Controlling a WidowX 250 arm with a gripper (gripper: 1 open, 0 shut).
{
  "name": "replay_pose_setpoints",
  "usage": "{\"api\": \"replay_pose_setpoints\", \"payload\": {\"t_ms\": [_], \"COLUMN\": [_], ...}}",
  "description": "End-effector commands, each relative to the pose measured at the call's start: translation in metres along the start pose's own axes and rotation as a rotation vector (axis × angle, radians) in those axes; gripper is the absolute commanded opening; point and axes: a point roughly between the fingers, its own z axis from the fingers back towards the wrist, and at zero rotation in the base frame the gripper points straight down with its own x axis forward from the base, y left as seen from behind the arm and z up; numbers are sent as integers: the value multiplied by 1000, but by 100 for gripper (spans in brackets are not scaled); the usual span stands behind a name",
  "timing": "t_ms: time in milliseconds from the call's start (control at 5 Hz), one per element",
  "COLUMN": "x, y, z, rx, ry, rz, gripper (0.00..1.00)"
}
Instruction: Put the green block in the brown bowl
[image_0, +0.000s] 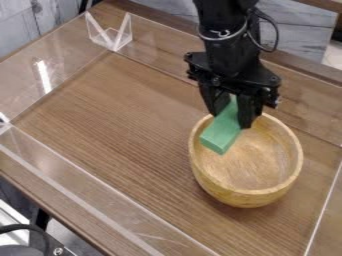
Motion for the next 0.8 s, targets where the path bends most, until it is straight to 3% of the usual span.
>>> {"api": "replay_pose_setpoints", "payload": {"t_ms": [0, 600], "x": [9, 13], "y": [2, 6], "z": [9, 8], "rx": [-3, -7], "ry": [-46, -63], "rz": [-7, -15], "gripper": [0, 0]}}
